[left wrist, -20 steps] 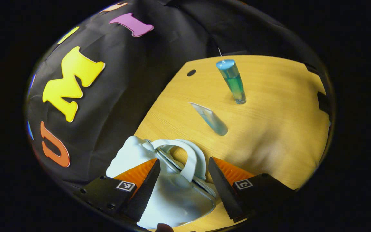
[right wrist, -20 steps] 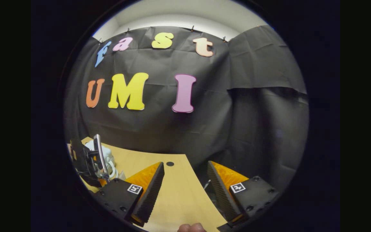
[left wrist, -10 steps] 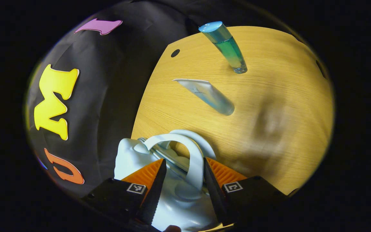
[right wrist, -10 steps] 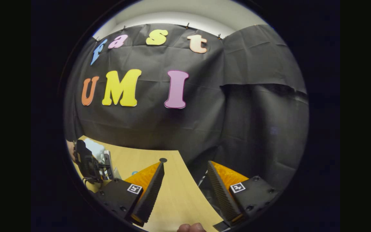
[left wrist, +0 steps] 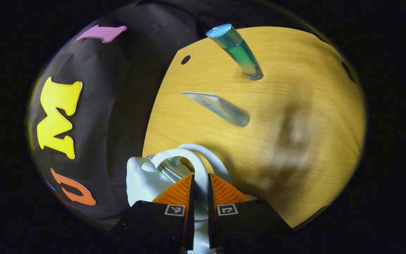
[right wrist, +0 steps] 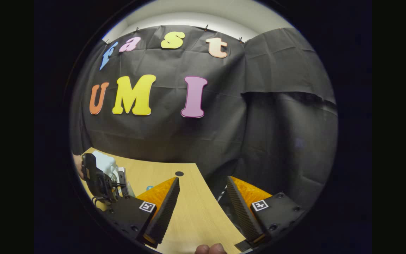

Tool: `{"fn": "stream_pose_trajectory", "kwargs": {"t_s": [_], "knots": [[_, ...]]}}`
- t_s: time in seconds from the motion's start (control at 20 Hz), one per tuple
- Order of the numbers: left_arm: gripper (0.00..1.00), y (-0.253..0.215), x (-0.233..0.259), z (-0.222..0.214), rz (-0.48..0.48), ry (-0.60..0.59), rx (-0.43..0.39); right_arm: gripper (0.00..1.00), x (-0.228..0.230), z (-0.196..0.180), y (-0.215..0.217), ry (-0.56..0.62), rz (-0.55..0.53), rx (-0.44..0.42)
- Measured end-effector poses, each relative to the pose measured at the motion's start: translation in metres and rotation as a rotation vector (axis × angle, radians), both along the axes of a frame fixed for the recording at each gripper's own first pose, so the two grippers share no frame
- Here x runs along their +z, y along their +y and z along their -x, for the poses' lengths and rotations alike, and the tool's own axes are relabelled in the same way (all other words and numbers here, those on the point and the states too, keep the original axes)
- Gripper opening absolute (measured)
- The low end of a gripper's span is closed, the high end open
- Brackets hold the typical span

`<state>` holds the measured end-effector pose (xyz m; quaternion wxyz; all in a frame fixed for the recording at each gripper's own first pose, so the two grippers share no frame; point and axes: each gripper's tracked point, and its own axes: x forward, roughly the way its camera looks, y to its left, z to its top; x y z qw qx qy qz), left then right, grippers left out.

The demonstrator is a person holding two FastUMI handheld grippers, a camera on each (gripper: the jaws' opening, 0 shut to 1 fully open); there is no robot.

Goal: First open the suitcase, pack the skin care products into it, and then close the suitcase.

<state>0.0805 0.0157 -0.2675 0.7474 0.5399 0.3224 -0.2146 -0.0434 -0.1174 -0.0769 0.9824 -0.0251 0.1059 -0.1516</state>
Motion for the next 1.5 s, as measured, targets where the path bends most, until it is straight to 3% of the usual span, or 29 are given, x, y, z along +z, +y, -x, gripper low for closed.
{"fn": "stream_pose_trajectory", "kwargs": {"t_s": [0.25, 0.45, 0.7, 0.9, 1.05, 1.2, 1.5], "knots": [[0.14, 0.007, 0.066, 0.002, 0.18, -0.174, 0.023, 0.8, 0.001, 0.001, 0.009, -0.012, -0.024, 0.005], [0.07, 0.034, 0.125, 0.003, 0.365, -0.278, 0.093, 0.8, 0.011, -0.004, 0.024, -0.037, -0.01, 0.035], [0.04, 0.134, 0.207, 0.009, 0.596, -0.457, 0.291, 0.8, 0.029, -0.018, 0.047, -0.068, 0.0, 0.086], [0.03, 0.215, 0.23, 0.012, 0.683, -0.576, 0.481, 0.8, 0.039, -0.027, 0.065, -0.067, 0.002, 0.119], [0.03, 0.282, 0.21, 0.013, 0.811, -0.613, 0.63, 0.8, 0.041, -0.032, 0.074, -0.052, 0.016, 0.134], [0.03, 0.337, 0.175, 0.017, 0.924, -0.623, 0.725, 0.8, 0.04, -0.034, 0.081, -0.031, 0.04, 0.139], [0.03, 0.409, 0.068, 0.015, 1.288, -0.504, 0.963, 0.8, 0.032, -0.04, 0.098, 0.037, 0.115, 0.167]]}}
